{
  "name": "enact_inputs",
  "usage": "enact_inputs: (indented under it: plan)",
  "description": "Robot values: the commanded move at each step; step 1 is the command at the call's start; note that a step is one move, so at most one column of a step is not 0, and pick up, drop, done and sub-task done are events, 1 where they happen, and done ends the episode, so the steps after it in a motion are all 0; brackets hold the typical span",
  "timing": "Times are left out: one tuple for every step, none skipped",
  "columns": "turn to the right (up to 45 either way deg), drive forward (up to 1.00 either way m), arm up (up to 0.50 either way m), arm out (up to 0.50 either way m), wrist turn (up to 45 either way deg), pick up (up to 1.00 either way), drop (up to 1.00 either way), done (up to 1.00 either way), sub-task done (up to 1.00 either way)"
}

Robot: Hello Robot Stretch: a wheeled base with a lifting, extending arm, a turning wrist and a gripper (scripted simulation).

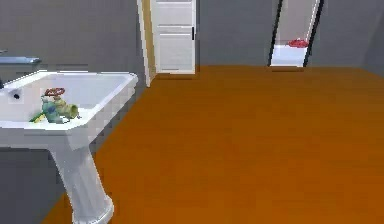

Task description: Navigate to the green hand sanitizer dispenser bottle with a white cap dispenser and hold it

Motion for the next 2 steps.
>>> enact_inputs:
  plan:
    - [3.0,0.00,0.00,0.00,0.0,0.00,0.00,0.00,0.00]
    - [0.0,0.30,0.00,0.00,0.0,0.00,0.00,0.00,0.00]
